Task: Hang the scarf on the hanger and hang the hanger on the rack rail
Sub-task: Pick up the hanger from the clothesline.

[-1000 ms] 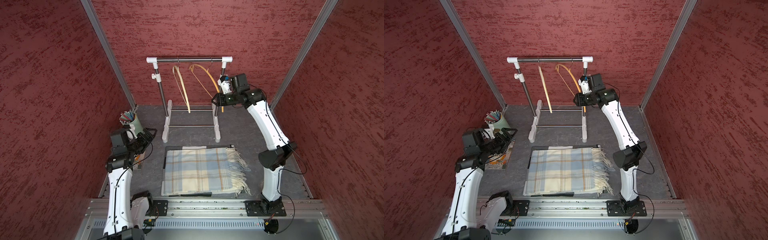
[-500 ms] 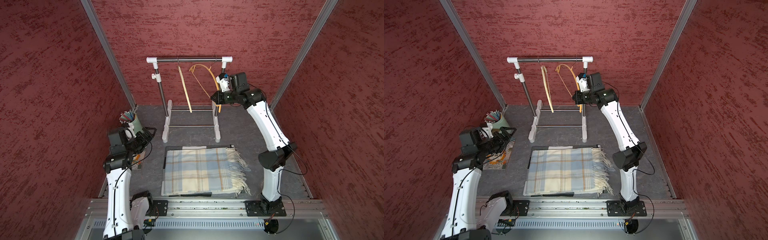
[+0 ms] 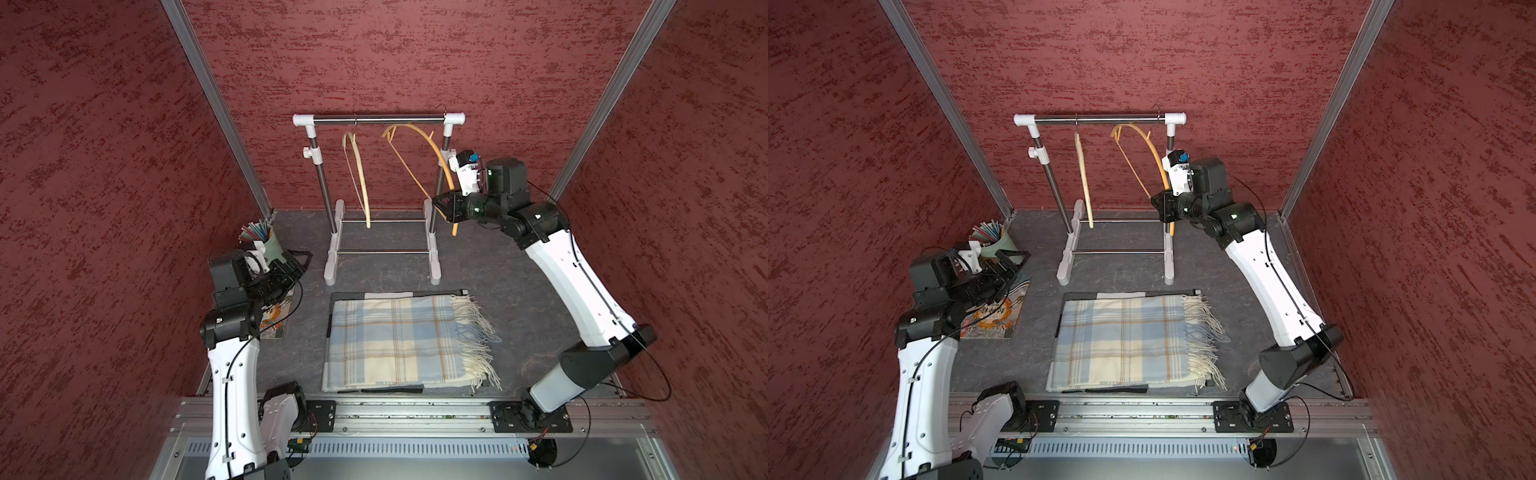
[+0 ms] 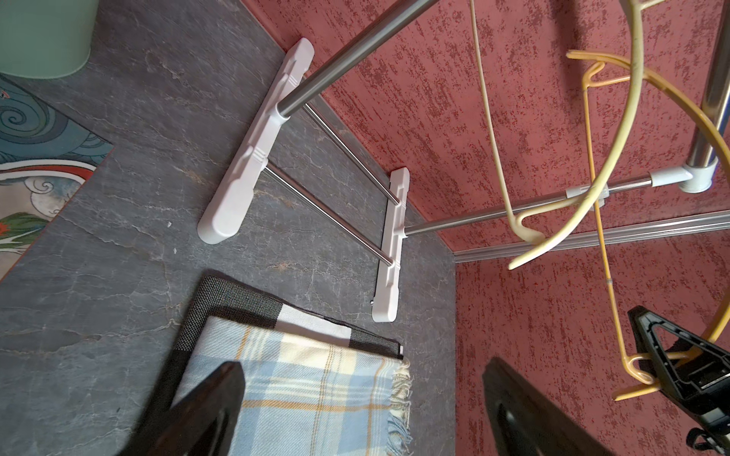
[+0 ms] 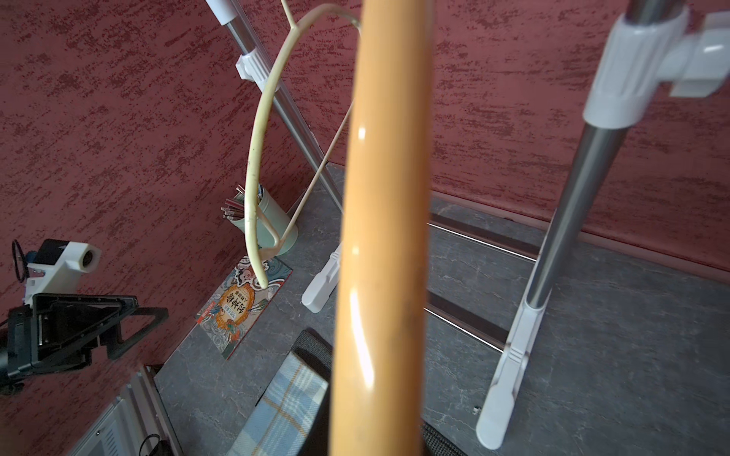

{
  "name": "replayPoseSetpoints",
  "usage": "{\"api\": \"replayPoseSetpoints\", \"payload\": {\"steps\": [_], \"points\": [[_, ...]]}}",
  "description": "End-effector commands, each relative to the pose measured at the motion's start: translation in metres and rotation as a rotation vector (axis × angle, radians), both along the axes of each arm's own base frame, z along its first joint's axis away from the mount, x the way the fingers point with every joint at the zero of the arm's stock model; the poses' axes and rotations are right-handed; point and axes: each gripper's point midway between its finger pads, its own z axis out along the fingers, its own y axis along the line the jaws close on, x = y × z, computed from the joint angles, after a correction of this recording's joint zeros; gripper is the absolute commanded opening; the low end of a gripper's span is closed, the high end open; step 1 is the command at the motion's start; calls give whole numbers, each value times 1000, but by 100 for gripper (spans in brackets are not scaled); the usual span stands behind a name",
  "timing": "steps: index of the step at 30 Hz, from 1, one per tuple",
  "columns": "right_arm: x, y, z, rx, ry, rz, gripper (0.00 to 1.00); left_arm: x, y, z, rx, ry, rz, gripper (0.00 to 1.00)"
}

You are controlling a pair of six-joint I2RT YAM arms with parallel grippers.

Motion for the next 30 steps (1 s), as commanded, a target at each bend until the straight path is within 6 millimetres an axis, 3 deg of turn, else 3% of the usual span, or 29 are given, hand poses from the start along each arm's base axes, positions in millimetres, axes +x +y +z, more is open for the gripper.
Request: {"api": "replayPoseSetpoints", "payload": {"steps": [1,9,14,16,19,21,22,24,27,30], "points": [[-6,-12,65,76,-267,-40,0,-5,-3,13,-8,-25,-14,98],[-41,-29,32,61,-256,-40,0,-7,-18,28,-71,-62,-90,98],[-55,-31,5,51,-210,-14,0,-6,-24,26,-112,-59,-127,98],[-64,-32,-14,61,-146,-10,0,-7,-28,20,-136,-42,-152,98],[-90,-38,-52,95,-13,-6,0,-14,-43,-4,-173,22,-219,93],[-110,-55,-83,130,98,-88,0,-21,-61,-29,-159,106,-274,91],[-123,-66,-107,152,179,-150,0,-23,-68,-44,-133,152,-288,91],[-144,-73,-139,189,283,-184,0,-30,-83,-67,-44,231,-311,90],[-172,-66,-174,239,371,-160,0,-42,-94,-102,103,347,-289,90],[-186,-48,-205,237,445,-119,0,-57,-94,-138,163,473,-232,90]]}}
